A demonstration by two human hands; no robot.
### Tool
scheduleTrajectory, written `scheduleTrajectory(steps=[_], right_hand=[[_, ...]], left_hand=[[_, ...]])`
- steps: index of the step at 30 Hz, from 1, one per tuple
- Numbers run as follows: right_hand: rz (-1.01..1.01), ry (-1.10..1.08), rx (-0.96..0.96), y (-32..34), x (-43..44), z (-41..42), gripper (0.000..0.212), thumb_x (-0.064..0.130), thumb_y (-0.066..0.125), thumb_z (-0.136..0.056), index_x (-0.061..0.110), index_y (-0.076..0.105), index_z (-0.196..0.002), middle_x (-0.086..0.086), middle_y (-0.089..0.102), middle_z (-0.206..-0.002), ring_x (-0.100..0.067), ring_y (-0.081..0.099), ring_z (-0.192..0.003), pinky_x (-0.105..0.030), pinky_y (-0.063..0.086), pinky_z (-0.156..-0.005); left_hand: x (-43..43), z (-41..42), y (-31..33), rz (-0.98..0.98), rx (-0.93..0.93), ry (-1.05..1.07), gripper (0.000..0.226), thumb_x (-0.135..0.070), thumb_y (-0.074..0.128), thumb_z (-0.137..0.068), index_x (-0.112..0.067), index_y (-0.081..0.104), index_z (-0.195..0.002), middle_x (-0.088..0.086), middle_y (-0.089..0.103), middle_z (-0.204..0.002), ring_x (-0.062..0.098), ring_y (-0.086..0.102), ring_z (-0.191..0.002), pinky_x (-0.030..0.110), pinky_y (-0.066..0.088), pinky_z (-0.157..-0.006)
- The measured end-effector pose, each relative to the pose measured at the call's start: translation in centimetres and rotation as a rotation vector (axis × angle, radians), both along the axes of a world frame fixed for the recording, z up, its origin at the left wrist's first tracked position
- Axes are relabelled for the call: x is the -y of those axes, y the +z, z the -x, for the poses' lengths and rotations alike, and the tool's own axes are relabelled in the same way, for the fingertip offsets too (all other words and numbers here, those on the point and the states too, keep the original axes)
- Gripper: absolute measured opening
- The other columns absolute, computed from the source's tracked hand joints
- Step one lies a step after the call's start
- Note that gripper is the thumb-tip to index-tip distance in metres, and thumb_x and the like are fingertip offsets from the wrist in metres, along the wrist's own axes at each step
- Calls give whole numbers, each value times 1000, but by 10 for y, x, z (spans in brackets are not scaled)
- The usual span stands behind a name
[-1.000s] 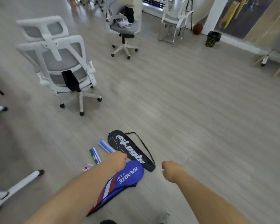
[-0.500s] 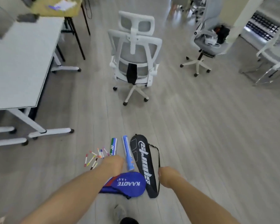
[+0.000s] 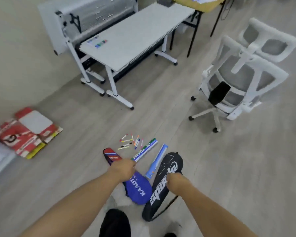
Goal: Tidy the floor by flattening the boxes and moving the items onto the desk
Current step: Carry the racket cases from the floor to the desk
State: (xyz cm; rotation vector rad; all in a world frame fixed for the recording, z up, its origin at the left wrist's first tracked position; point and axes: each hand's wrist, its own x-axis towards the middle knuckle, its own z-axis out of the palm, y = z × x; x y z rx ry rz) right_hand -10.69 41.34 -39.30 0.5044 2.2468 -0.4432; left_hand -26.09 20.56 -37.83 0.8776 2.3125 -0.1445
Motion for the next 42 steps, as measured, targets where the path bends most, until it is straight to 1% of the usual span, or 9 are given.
scheduleTrajectory(steps=[6, 11, 14, 18, 24, 28, 31, 37, 42], right_hand=[[-17, 214, 35, 9, -20, -18, 28, 19, 39, -93, 13, 58, -112, -11, 61, -121, -30, 60, -107, -35, 47, -86], [-20, 255, 52, 4, -30, -27, 30, 24, 39, -91, 16, 58, -113, -7, 61, -120, -29, 59, -107, -35, 48, -88], [-8, 300, 46, -12, -38, -24, 24, 24, 39, -93, 18, 57, -108, -4, 61, -113, -26, 59, -103, -31, 46, -82], [20, 412, 67, -30, -50, -4, 9, 23, 40, -93, 25, 49, -91, 0, 56, -100, -23, 59, -94, -30, 46, -79], [60, 581, 53, -108, -86, 46, 20, 25, 40, -93, 22, 56, -105, -1, 61, -111, -24, 61, -99, -33, 50, -82], [85, 663, 41, -197, -109, 66, 17, 23, 40, -94, 23, 53, -104, 1, 59, -111, -23, 60, -99, -35, 51, -84], [88, 647, -4, -276, -121, 69, 25, 23, 40, -96, 23, 54, -116, 2, 58, -118, -23, 60, -104, -34, 50, -85], [82, 695, -16, -441, -132, 27, 19, 24, 39, -95, 25, 53, -108, 2, 59, -111, -24, 60, -100, -37, 50, -85], [85, 666, -22, -552, -133, -1, 27, 19, 41, -96, 23, 55, -118, 2, 59, -117, -22, 62, -103, -31, 47, -75]], left_hand=[[19, -74, 0, 27, -13, 232, 33, -29, 47, -96, -22, 58, -126, 5, 61, -130, 28, 59, -118, 38, 49, -91], [13, -97, -16, 49, 3, 317, 30, -28, 44, -98, -18, 59, -122, 8, 60, -127, 29, 59, -116, 36, 46, -90], [2, -104, -28, 43, -10, 354, 31, -25, 43, -99, -16, 58, -124, 8, 59, -130, 29, 57, -118, 35, 44, -92], [-18, -124, -49, 72, 39, 542, 31, -27, 41, -100, -18, 57, -125, 7, 58, -130, 28, 56, -120, 37, 42, -96], [-62, -121, -105, 35, 50, 831, 27, -24, 43, -97, -19, 59, -117, 6, 61, -123, 28, 59, -112, 35, 44, -91], [-87, -109, -186, -7, 15, 1063, 29, -27, 41, -97, -22, 61, -119, 3, 61, -122, 27, 59, -111, 34, 45, -90], [-109, -119, -272, 34, 9, 1074, 27, -26, 40, -99, -21, 58, -118, 2, 61, -119, 26, 58, -109, 34, 45, -88], [-139, -166, -452, 17, 31, 1154, 21, -29, 41, -98, -20, 58, -108, 2, 61, -111, 27, 59, -100, 35, 45, -80], [-136, -212, -571, -2, 46, 1201, 27, -32, 45, -99, -22, 57, -121, 1, 59, -119, 26, 57, -108, 37, 47, -88]])
